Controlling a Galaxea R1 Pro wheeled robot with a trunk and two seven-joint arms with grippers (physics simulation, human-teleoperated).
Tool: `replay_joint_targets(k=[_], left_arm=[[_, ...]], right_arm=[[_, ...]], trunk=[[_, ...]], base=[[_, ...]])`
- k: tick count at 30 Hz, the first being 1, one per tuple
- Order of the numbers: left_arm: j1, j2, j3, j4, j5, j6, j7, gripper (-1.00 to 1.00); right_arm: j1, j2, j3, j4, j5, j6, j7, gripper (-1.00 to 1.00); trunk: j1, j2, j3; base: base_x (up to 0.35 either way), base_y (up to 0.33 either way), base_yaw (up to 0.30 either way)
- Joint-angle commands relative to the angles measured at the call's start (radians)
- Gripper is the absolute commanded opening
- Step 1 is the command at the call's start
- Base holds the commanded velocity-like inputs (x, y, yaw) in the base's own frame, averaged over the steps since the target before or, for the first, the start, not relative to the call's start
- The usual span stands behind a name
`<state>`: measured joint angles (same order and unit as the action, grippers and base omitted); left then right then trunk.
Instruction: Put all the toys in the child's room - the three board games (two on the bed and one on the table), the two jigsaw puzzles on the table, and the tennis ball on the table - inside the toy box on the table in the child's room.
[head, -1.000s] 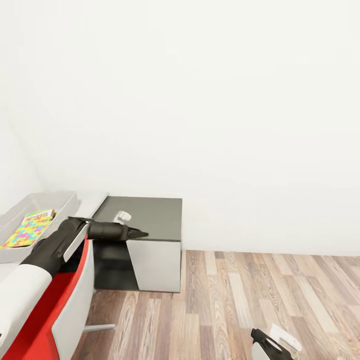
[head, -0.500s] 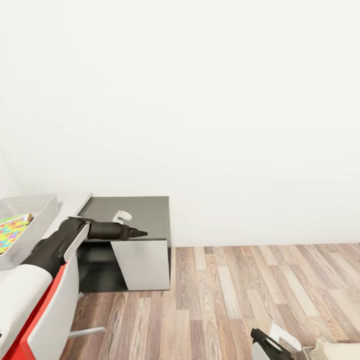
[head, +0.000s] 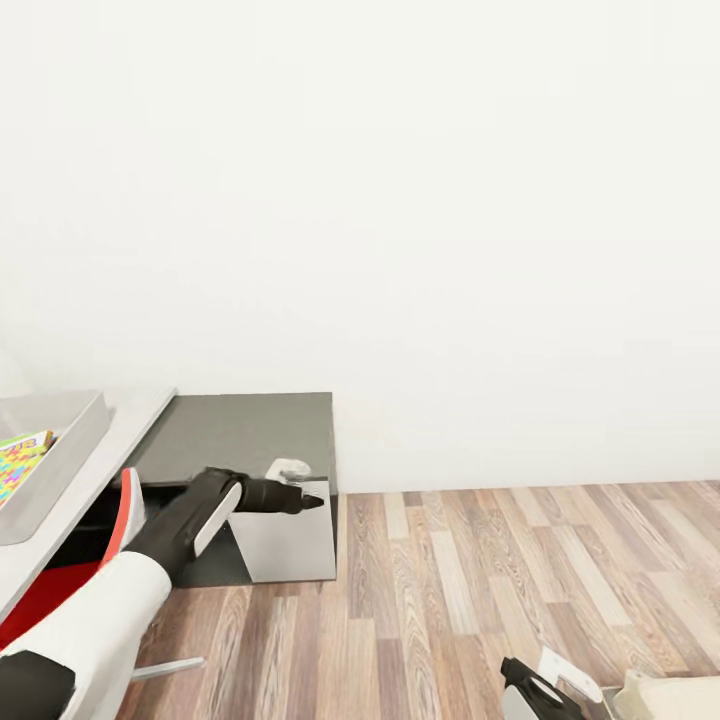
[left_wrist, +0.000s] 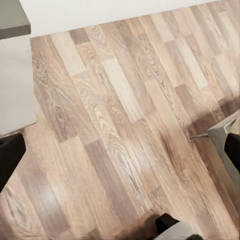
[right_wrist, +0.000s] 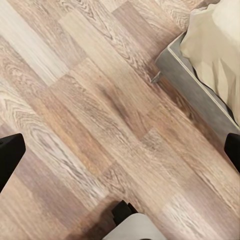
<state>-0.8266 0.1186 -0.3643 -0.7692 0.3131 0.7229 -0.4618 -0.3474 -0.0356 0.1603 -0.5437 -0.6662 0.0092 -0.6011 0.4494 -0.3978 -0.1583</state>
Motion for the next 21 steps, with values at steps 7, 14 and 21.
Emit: replay_joint_targets(k=[7, 14, 21], left_arm=[[0.023, -0.08, -0.096, 0.096, -0.006, -0.001, 0.097, 1.0], [0.033, -0.117, -0.114, 0.163, -0.007, -0.021, 0.146, 1.0], [0.035, -0.141, -0.116, 0.281, -0.006, -0.112, 0.205, 1.0]], right_arm=[[-0.001, -0.001, 0.029, 0.03, -0.007, -0.001, -0.008, 1.0], [-0.001, -0.002, 0.052, 0.043, -0.008, -0.021, -0.008, 1.0], [-0.001, -0.001, 0.054, 0.057, -0.007, -0.038, -0.008, 1.0]], trunk=[[0.001, -0.002, -0.002], [0.001, -0.002, -0.002], [0.001, -0.002, -0.002]], base=[[0.0, 0.0, -0.004], [0.0, 0.0, 0.0], [0.0, 0.0, 0.0]])
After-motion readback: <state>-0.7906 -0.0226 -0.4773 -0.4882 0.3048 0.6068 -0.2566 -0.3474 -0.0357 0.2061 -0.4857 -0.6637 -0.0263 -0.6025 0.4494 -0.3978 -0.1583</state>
